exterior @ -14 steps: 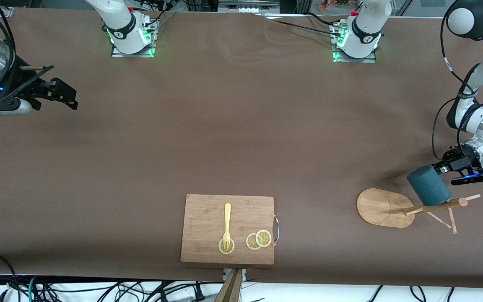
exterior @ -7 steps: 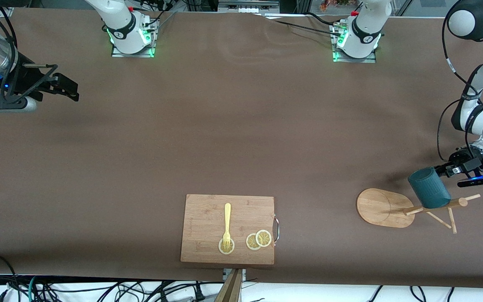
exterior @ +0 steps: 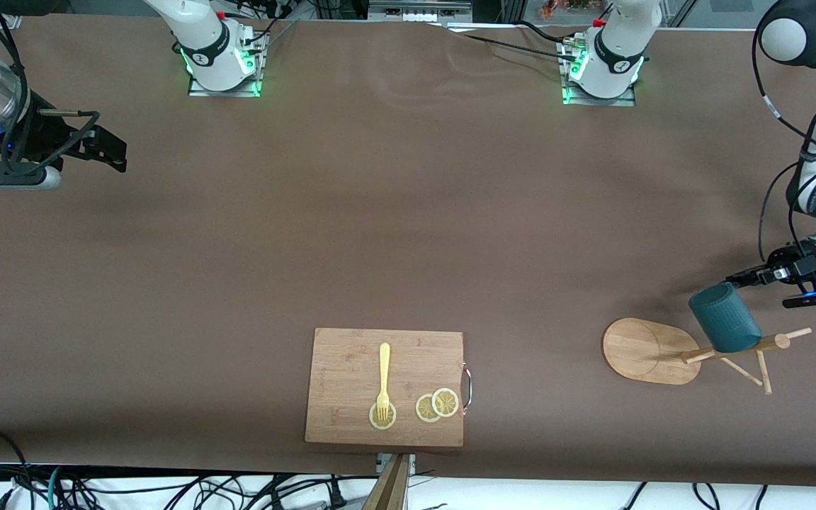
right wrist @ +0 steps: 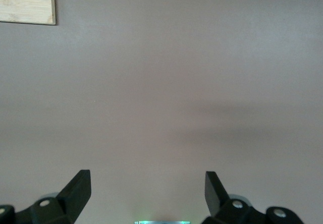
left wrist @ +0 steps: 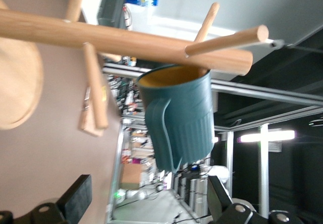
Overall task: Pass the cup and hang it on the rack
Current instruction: 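Open the left gripper and withdraw it from the rack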
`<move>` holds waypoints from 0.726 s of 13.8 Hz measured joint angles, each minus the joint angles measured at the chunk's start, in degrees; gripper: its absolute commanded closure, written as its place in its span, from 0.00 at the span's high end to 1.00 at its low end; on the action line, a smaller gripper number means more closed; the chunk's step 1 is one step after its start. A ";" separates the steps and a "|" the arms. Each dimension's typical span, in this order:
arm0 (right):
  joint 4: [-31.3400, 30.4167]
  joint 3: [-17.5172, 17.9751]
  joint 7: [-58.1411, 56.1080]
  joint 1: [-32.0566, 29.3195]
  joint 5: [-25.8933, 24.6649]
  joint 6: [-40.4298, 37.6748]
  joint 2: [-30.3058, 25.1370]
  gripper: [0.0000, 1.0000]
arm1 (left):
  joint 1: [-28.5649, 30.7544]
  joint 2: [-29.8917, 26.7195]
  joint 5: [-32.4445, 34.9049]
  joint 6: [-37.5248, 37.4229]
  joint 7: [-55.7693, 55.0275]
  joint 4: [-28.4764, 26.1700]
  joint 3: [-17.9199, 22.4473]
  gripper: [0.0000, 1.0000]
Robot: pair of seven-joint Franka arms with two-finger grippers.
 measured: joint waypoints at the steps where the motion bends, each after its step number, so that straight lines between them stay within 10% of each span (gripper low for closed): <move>1: 0.00 0.00 -0.01 0.00 0.00 0.04 0.00 1.00 | 0.11 -1.09 2.66 -0.13 -0.16 0.50 1.08 1.00; 10: 0.01 0.05 -0.02 0.00 0.00 0.66 0.00 1.00 | -3.03 -12.61 36.79 3.14 -8.05 10.64 2.72 1.00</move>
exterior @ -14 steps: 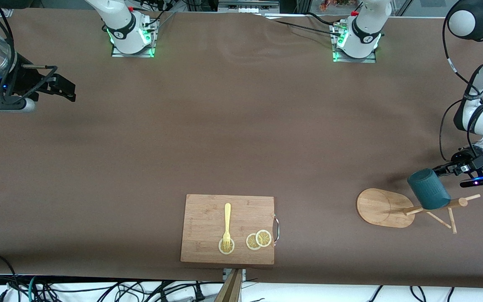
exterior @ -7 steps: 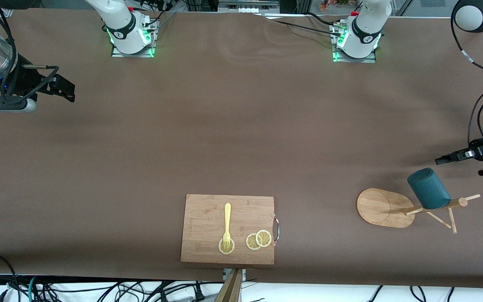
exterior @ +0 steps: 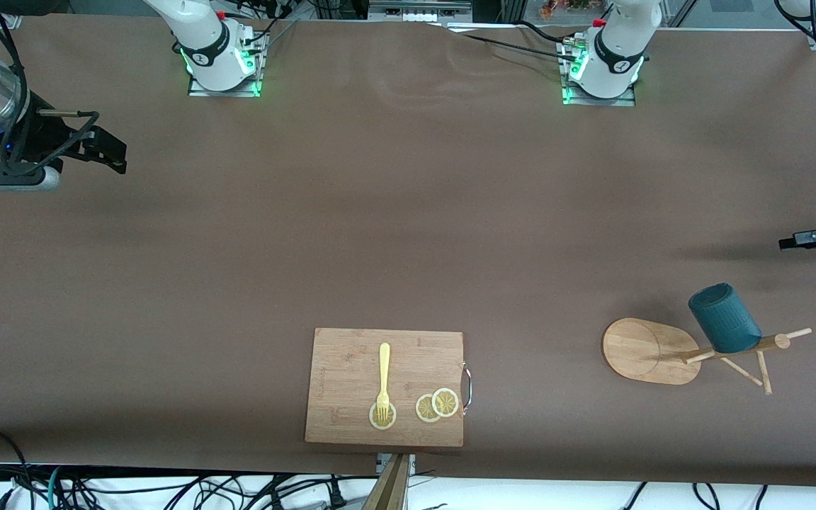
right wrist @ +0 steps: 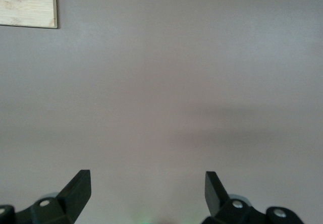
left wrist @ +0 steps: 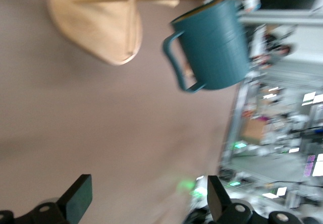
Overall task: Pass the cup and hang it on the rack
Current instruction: 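Open the left gripper and withdraw it from the rack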
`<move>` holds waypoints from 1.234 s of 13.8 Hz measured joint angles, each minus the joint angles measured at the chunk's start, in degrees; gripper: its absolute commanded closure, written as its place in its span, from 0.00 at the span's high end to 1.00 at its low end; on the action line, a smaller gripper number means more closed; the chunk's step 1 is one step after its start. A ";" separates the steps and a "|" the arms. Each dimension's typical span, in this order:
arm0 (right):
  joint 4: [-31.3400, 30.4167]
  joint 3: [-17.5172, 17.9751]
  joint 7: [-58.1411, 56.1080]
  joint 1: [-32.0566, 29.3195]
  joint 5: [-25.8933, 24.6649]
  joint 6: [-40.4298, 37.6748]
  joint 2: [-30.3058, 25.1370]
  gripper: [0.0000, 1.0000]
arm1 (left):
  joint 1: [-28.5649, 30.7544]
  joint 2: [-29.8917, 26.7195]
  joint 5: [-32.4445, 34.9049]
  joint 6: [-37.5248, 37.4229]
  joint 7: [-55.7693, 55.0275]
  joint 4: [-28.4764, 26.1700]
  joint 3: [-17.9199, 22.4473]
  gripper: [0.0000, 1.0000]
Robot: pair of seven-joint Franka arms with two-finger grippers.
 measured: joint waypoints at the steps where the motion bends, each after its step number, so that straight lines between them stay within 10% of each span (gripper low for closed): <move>1: 0.00 0.00 0.00 0.00 0.00 0.04 0.00 1.00 | -1.87 -1.01 5.63 1.45 -0.37 1.28 -0.08 1.00; 9: 0.00 0.06 0.00 -0.03 0.00 0.11 0.02 1.00 | -23.38 -11.22 34.57 5.11 -14.09 5.62 -0.54 1.00; 17: 0.00 0.10 0.00 -0.06 0.00 0.12 0.03 1.00 | -33.60 -21.24 40.95 10.63 -22.08 1.31 -2.73 1.00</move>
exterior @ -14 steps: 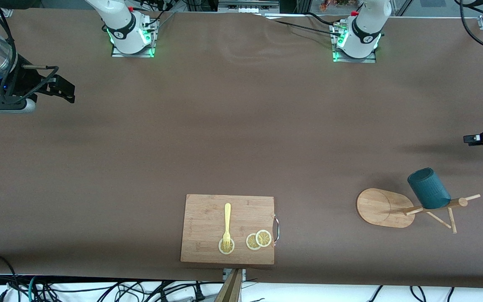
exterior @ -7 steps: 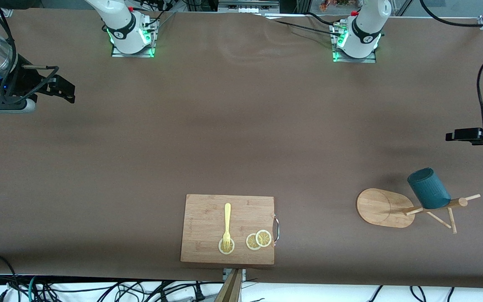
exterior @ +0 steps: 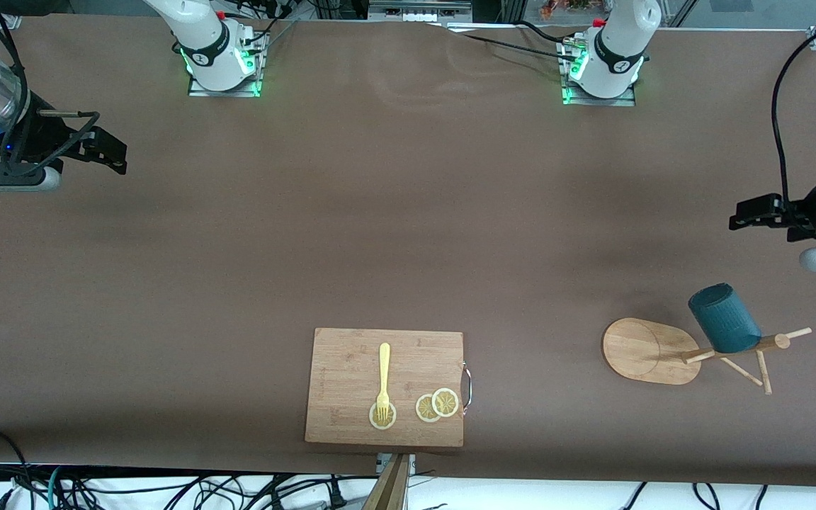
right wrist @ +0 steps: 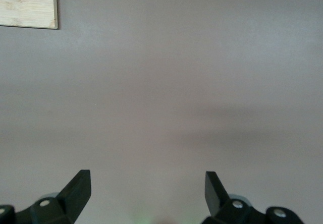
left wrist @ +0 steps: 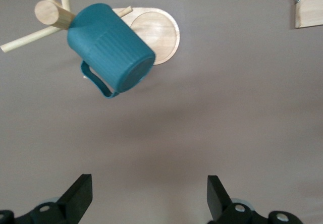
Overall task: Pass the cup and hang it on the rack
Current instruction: 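Open the left gripper and withdraw it from the rack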
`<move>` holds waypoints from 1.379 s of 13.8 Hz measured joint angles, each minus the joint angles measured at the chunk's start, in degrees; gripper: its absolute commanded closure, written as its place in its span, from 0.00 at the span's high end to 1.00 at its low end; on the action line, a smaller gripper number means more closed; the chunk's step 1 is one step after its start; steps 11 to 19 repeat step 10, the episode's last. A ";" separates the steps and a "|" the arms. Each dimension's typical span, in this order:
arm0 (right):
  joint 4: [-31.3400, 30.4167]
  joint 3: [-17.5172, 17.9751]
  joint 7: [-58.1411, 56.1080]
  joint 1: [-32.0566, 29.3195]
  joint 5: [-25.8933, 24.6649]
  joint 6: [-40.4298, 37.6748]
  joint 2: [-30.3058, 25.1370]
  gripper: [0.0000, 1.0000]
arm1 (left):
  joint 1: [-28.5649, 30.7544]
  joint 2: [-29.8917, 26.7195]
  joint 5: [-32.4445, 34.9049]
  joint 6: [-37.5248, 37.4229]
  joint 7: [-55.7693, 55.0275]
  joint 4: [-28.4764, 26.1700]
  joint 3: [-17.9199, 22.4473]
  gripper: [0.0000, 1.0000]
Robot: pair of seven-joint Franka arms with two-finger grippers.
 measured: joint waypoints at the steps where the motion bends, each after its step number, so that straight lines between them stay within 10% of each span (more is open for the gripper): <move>1: 0.00 0.01 0.00 0.00 0.00 0.00 0.00 1.00 | 0.77 -2.50 1.89 1.69 -1.89 -3.32 -2.64 1.00; 5: 0.00 0.01 0.00 -0.02 0.00 0.01 0.00 1.00 | 5.98 -12.19 7.18 4.79 -5.58 -14.52 -13.12 1.00; 19: 0.00 0.02 0.00 -0.03 0.00 0.01 0.00 1.00 | 6.34 -16.50 5.99 5.96 -5.65 -19.21 -12.76 1.00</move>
